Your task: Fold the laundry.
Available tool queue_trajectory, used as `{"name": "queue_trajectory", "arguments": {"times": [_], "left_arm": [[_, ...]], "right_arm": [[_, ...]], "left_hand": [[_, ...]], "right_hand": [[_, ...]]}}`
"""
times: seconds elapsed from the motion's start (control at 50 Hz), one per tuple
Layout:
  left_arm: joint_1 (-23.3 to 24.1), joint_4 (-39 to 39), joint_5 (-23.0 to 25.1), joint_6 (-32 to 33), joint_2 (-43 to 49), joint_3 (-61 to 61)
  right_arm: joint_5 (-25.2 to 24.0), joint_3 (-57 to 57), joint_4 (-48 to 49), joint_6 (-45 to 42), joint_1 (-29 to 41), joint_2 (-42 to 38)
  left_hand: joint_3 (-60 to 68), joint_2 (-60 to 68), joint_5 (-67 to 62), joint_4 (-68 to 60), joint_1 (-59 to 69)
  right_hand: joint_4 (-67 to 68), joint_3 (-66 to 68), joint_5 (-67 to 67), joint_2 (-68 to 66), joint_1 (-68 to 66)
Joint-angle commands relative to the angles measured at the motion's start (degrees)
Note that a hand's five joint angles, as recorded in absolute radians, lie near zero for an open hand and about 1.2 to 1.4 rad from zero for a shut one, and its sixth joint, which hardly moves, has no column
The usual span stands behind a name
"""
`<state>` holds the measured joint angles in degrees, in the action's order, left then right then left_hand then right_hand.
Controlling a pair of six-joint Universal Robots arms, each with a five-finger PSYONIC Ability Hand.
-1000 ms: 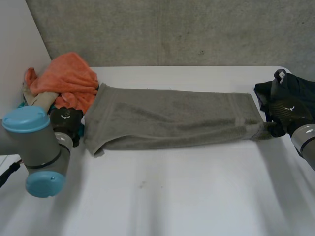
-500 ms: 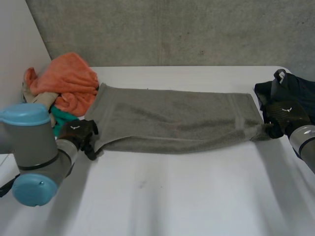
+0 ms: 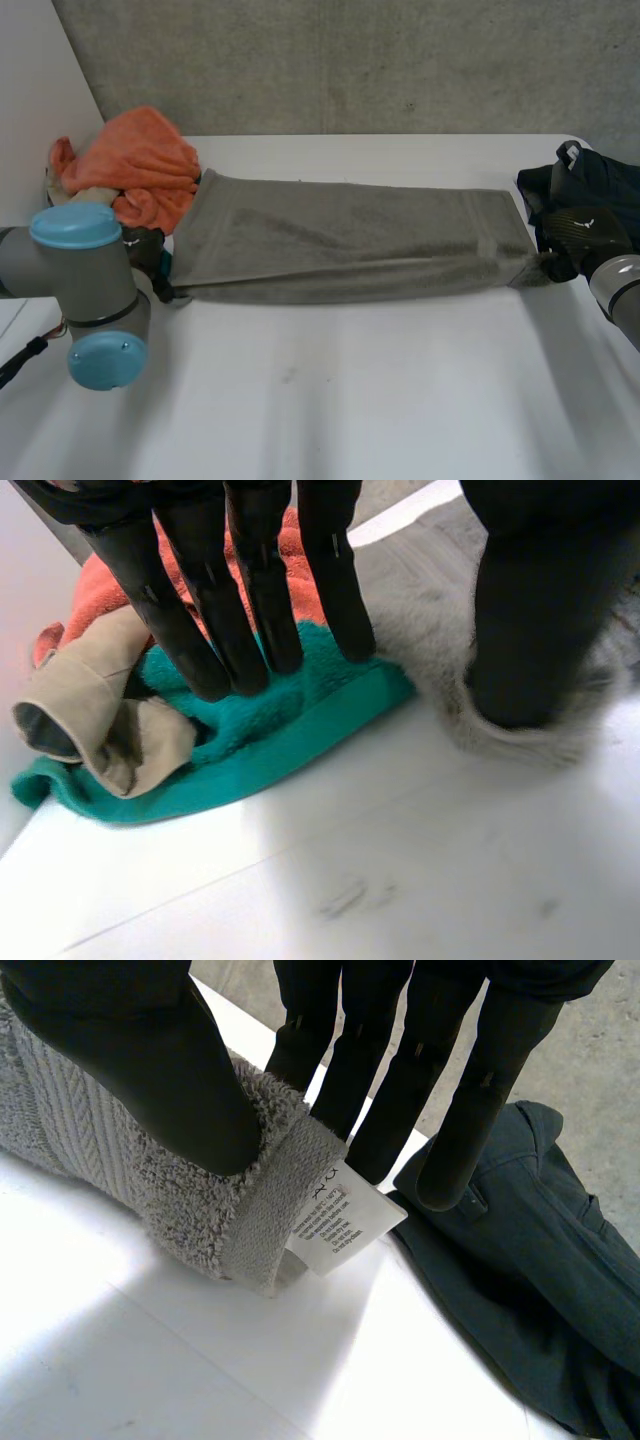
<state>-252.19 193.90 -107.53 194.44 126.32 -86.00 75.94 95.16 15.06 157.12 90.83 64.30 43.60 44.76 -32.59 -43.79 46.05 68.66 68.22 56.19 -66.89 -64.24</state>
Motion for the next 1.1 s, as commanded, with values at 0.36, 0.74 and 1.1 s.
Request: {"name": "queue_trajectory", "arguments": {"times": [0.36,0.74,1.1], "left_arm": [[-9.01,-20.75,23.76,36.69,-31.66,-29.22],[-0.76,-15.84,20.26,38.03,-13.57,-4.98],[4.95,0.51,16.13,35.04,14.63,31.48]], "right_arm": [[-6.60,-1.20,-54.32,-35.54,-12.43,10.40],[-2.56,-7.53,-34.33,-24.42,-5.58,1.79],[4.03,-9.63,1.09,-15.27,-2.95,-7.34]], "left_hand": [[36.40,35.24,-37.41,-36.21,33.95],[36.40,35.24,-37.41,-36.21,33.95],[36.40,35.24,-37.41,-36.21,33.95]], "right_hand": [[11.34,11.78,13.81,-13.11,-15.76],[11.34,11.78,13.81,-13.11,-15.76],[11.34,11.78,13.81,-13.11,-15.76]]}}
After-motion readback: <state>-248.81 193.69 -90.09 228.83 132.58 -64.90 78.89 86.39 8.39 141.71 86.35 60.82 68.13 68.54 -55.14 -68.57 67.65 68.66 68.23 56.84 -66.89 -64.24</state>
